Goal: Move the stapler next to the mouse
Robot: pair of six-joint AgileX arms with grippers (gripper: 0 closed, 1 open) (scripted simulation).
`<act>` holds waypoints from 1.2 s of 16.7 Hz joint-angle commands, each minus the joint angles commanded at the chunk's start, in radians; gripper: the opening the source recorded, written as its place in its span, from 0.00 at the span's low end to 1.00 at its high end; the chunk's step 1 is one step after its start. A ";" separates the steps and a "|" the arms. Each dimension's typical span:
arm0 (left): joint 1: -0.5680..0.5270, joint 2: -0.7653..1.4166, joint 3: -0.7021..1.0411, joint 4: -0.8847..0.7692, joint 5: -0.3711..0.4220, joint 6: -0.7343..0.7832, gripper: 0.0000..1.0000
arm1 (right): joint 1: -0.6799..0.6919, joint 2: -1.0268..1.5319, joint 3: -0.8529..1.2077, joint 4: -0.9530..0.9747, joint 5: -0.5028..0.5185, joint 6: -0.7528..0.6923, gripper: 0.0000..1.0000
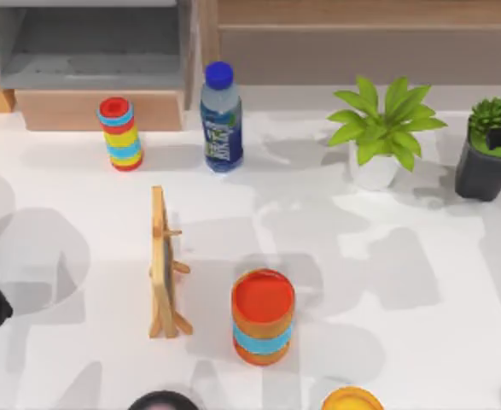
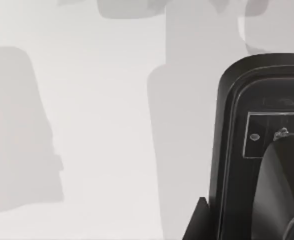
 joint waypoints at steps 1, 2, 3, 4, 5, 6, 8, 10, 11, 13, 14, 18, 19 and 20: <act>0.000 0.000 0.000 0.000 0.000 0.000 1.00 | 0.002 -0.007 0.003 0.000 0.002 -0.001 0.00; 0.000 0.000 0.000 0.000 0.000 0.000 1.00 | 0.003 -0.011 0.004 0.002 0.003 -0.001 0.00; 0.000 0.000 0.000 0.000 0.000 0.000 1.00 | 0.003 -0.012 0.002 0.007 0.002 -0.002 0.00; 0.000 0.000 0.000 0.000 0.000 0.000 1.00 | 0.003 -0.009 -0.002 0.015 0.000 -0.002 0.00; 0.000 0.000 0.000 0.000 0.000 0.000 1.00 | 0.001 -0.004 -0.008 0.025 -0.003 -0.003 0.00; 0.000 0.000 0.000 0.000 0.000 0.000 1.00 | 0.000 0.005 -0.017 0.037 -0.007 -0.004 0.00; 0.000 0.000 0.000 0.000 0.000 0.000 1.00 | -0.005 0.029 -0.044 0.063 -0.017 -0.006 0.00; 0.000 0.000 0.000 0.000 0.000 0.000 1.00 | -0.010 0.061 -0.077 0.092 -0.029 -0.008 0.00; 0.000 0.000 0.000 0.000 0.000 0.000 1.00 | -0.012 0.080 -0.094 0.109 -0.035 -0.010 0.00; 0.000 0.000 0.000 0.000 0.000 0.000 1.00 | -0.017 0.124 -0.124 0.145 -0.045 -0.014 0.00; 0.000 0.000 0.000 0.000 0.000 0.000 1.00 | -0.019 0.146 -0.137 0.163 -0.050 -0.017 0.00; 0.000 0.000 0.000 0.000 0.000 0.000 1.00 | -0.028 0.212 -0.189 0.220 -0.058 -0.022 0.00; 0.000 0.000 0.000 0.000 0.000 0.000 1.00 | -0.029 0.217 -0.194 0.224 -0.058 -0.022 0.00; 0.000 0.000 0.000 0.000 0.000 0.000 1.00 | -0.029 0.217 -0.194 0.224 -0.058 -0.022 0.00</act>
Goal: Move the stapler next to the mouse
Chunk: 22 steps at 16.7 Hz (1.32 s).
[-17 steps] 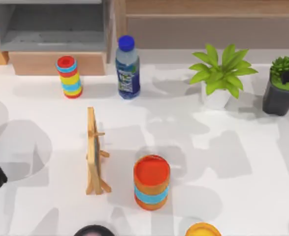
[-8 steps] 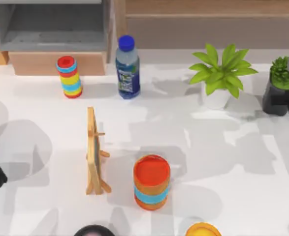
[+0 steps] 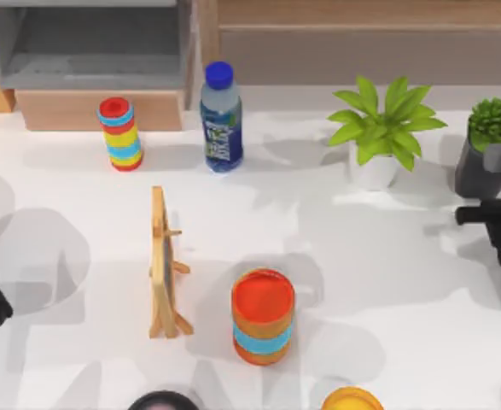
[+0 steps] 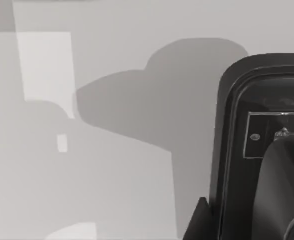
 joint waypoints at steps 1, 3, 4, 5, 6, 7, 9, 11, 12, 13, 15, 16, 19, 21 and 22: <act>0.000 0.000 0.000 0.000 0.000 0.000 1.00 | 0.000 0.000 0.000 0.000 0.000 0.000 0.00; 0.000 0.000 0.000 0.000 0.000 0.000 1.00 | 0.000 0.000 0.000 0.000 0.000 0.000 0.00; 0.000 0.000 0.000 0.000 0.000 0.000 1.00 | 0.000 0.000 0.000 0.000 0.000 0.000 0.08; 0.000 0.000 0.000 0.000 0.000 0.000 1.00 | 0.000 0.000 0.000 0.000 0.000 0.000 0.15; 0.000 0.000 0.000 0.000 0.000 0.000 1.00 | 0.000 0.000 0.000 0.000 0.000 0.000 0.23; 0.000 0.000 0.000 0.000 0.000 0.000 1.00 | 0.000 0.000 0.000 0.000 0.000 0.000 0.30; 0.000 0.000 0.000 0.000 0.000 0.000 1.00 | 0.000 0.000 0.000 0.000 0.000 0.000 0.45; 0.000 0.000 0.000 0.000 0.000 0.000 1.00 | 0.000 0.000 0.000 0.000 0.000 0.000 0.60; 0.000 0.000 0.000 0.000 0.000 0.000 1.00 | 0.000 0.000 0.000 0.000 0.000 0.000 0.68; 0.000 0.000 0.000 0.000 0.000 0.000 1.00 | 0.000 0.000 0.000 0.000 0.000 0.000 0.75; 0.000 0.000 0.000 0.000 0.000 0.000 1.00 | 0.000 0.000 0.000 0.000 0.000 0.000 0.90; 0.000 0.000 0.000 0.000 0.000 0.000 1.00 | 0.000 0.000 0.000 0.000 0.000 0.000 0.98; 0.000 0.000 0.000 0.000 0.000 0.000 1.00 | 0.000 0.000 0.000 0.000 0.000 0.000 1.00; 0.000 0.000 0.000 0.000 0.000 0.000 1.00 | 0.000 0.000 0.000 0.000 0.000 0.000 1.00; 0.000 0.000 0.000 0.000 0.000 0.000 1.00 | 0.000 0.000 0.000 0.000 0.000 0.000 1.00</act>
